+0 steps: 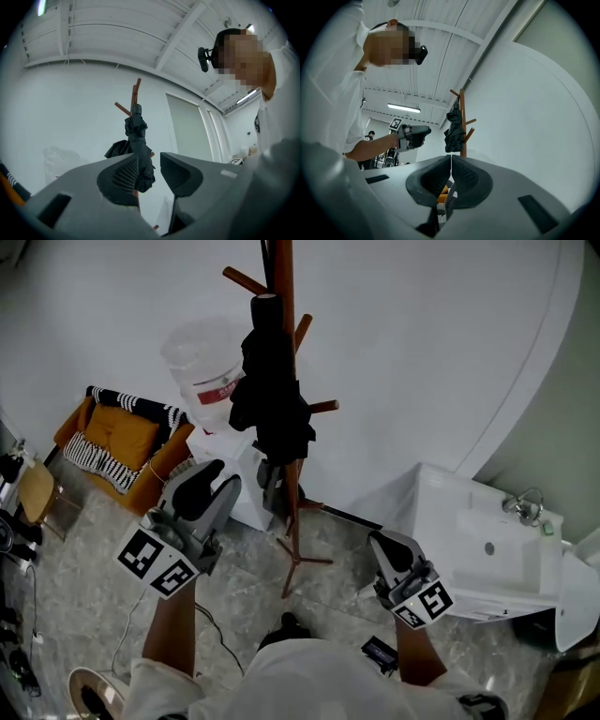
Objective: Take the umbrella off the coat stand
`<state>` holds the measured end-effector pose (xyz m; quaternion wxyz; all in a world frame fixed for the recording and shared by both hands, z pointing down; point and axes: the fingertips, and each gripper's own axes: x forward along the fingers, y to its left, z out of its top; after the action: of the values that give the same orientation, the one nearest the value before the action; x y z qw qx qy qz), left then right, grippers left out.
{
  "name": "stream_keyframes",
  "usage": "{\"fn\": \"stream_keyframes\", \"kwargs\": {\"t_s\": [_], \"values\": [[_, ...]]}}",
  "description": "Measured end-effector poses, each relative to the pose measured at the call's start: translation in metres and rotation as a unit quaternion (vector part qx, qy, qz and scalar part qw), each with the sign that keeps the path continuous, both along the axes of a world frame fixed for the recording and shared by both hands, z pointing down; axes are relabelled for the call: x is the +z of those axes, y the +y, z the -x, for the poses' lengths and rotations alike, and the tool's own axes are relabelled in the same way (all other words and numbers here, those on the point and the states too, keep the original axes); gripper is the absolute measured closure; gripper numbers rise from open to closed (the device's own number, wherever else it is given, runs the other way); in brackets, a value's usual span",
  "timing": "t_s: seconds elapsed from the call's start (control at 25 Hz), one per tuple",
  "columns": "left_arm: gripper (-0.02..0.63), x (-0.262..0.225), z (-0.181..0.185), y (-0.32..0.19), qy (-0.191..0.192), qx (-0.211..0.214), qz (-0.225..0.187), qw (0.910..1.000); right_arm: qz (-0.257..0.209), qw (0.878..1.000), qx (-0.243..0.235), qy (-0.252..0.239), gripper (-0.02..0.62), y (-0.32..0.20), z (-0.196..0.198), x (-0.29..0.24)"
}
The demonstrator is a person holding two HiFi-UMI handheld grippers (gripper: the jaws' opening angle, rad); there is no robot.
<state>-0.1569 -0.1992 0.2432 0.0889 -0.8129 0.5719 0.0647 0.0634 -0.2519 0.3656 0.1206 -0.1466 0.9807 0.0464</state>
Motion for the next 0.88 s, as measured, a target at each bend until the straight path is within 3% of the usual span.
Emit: {"fn": "stream_keyframes", "kwargs": {"t_s": [0.32, 0.6, 0.88], "values": [[0.349, -0.05, 0.014, -0.039, -0.043, 0.035, -0.01, 0.9984, -0.04, 0.999, -0.005, -0.016, 0.58, -0.041, 0.044, -0.043], [0.312, -0.055, 0.022, -0.069, -0.049, 0.068, 0.012, 0.9964, -0.044, 0.999, -0.008, -0.017, 0.58, -0.057, 0.079, -0.049], [0.301, -0.048, 0.018, -0.098, -0.061, 0.077, 0.043, 0.9942, -0.049, 0.998, -0.012, -0.027, 0.58, -0.088, 0.083, -0.058]]}}
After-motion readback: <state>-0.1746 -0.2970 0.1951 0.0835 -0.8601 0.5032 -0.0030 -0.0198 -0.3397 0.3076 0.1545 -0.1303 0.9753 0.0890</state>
